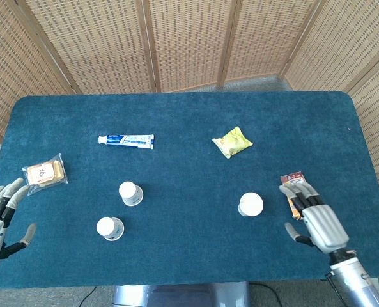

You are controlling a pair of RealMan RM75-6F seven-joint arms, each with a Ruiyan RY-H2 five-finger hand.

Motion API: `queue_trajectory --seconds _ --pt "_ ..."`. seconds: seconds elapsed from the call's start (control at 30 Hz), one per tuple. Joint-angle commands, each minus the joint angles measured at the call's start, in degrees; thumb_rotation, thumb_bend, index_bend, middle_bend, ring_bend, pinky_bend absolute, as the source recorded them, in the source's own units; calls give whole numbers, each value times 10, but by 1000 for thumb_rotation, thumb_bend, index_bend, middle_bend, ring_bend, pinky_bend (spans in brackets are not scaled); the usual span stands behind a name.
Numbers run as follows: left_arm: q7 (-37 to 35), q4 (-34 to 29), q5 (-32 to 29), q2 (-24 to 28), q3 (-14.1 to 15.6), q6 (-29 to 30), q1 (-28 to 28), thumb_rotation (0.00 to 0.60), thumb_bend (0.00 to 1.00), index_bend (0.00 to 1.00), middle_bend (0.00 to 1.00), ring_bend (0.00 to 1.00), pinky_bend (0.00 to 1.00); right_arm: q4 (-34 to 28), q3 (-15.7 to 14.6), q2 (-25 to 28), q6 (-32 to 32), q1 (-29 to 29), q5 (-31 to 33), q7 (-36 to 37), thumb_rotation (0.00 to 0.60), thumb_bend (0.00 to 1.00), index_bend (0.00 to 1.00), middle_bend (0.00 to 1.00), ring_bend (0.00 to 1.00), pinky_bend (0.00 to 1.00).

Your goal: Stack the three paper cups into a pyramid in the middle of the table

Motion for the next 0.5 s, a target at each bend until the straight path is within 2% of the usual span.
queue_trajectory --seconds 0.03,0.27,0.5 --pt "0 0 0 1 0 -2 -1 599 474 55 35 0 0 -11 5 -15 -30 22 14 -25 600 448 0 0 0 50" --pt "-6 8 -8 -1 1 -8 -3 599 475 54 35 0 0 -15 14 -56 -84 61 57 -115 600 446 0 0 0 49" --pt "-17 21 -17 -8 2 -16 -5 598 475 54 35 0 0 -15 21 -89 -110 86 111 -198 600 448 0 0 0 50"
